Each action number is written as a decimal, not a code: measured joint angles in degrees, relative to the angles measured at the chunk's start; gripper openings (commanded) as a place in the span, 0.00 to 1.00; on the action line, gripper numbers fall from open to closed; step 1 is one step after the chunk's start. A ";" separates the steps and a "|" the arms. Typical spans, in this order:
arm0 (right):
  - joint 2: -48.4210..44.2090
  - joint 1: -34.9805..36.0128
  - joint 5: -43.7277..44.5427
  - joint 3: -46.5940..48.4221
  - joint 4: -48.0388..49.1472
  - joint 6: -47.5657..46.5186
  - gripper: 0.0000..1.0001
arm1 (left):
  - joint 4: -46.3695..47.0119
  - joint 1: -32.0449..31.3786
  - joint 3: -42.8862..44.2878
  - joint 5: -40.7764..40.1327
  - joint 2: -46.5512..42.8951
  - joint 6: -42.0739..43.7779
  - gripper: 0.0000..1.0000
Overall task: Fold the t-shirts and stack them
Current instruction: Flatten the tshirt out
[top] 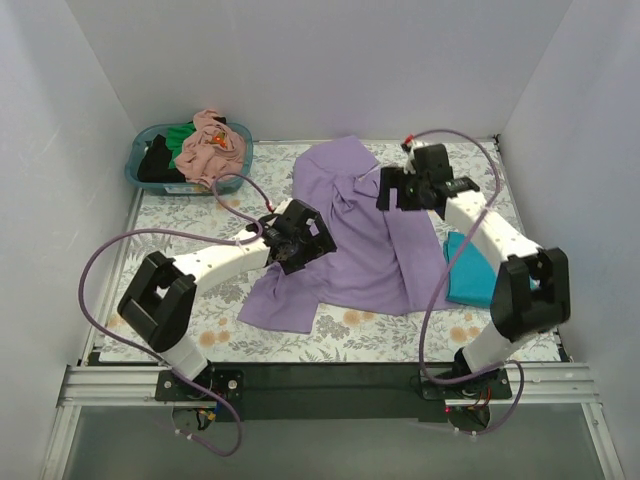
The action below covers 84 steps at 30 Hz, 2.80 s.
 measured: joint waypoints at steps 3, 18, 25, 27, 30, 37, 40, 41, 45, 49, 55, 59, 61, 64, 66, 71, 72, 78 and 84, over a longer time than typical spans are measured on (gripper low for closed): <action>-10.62 0.02 0.74 -16.81 2.75 4.17 0.98 | -0.33 0.83 2.14 -0.02 4.17 1.14 0.98; -9.73 0.46 -0.52 -35.04 10.64 11.23 0.97 | 2.01 12.66 8.66 2.80 16.17 2.25 0.98; 4.04 1.57 -2.49 -20.41 14.03 11.13 0.96 | 1.55 21.14 13.40 3.04 19.76 3.80 0.98; 7.13 1.66 -2.34 -16.46 13.75 10.91 0.97 | 1.01 22.12 16.83 3.10 22.14 5.03 0.98; 10.64 1.68 -1.38 -11.17 11.78 10.32 0.97 | -0.31 22.73 21.20 3.37 24.79 7.04 0.98; 5.22 1.68 0.74 -13.18 7.10 9.27 0.98 | -2.56 22.93 16.00 3.69 17.55 9.64 0.98; -5.33 1.62 1.86 -19.43 6.34 9.73 0.98 | -4.15 22.88 6.16 2.21 3.85 8.63 0.98; -8.66 1.57 2.01 -21.29 6.32 9.86 0.98 | -4.44 22.91 3.52 1.44 -0.28 8.11 0.98; -23.69 1.05 4.15 -30.32 6.67 11.89 0.98 | -8.63 24.44 -7.76 -4.61 -18.69 2.93 0.98; -31.89 0.04 4.74 -38.05 6.05 13.49 0.98 | -13.66 30.93 -16.63 -7.85 -25.97 -0.44 0.98; -36.11 -0.59 4.48 -42.93 4.59 14.51 0.98 | -15.06 33.51 -23.10 -8.37 -26.16 -1.99 0.98; -37.44 -0.63 3.78 -44.00 4.66 14.71 0.98 | -12.52 34.01 -23.28 -7.63 -22.27 -2.27 0.98; -37.66 -0.63 3.02 -44.50 4.70 14.75 0.98 | -11.72 34.36 -23.26 -7.78 -19.54 -2.45 0.95; -38.36 -0.63 2.69 -45.75 4.63 15.10 0.99 | -10.75 35.41 -22.62 -8.33 -15.74 -2.71 0.86; -38.99 -0.63 2.80 -46.45 4.66 15.45 0.98 | -9.70 35.82 -22.43 -8.57 -15.10 -2.58 0.82; -40.79 -0.68 2.82 -47.17 4.66 15.76 0.98 | -7.76 36.09 -20.63 -8.15 -11.89 -0.96 0.66; -40.96 -0.68 2.82 -47.21 4.66 15.76 0.98 | -7.45 36.11 -20.04 -7.91 -11.10 -0.63 0.65; -41.11 -0.70 2.84 -47.91 4.59 15.74 0.98 | -4.22 36.30 -18.18 -7.06 -7.76 1.01 0.32; -40.63 -0.74 3.89 -48.26 4.48 15.72 0.98 | -0.63 36.48 -18.53 -5.92 -6.45 1.88 0.00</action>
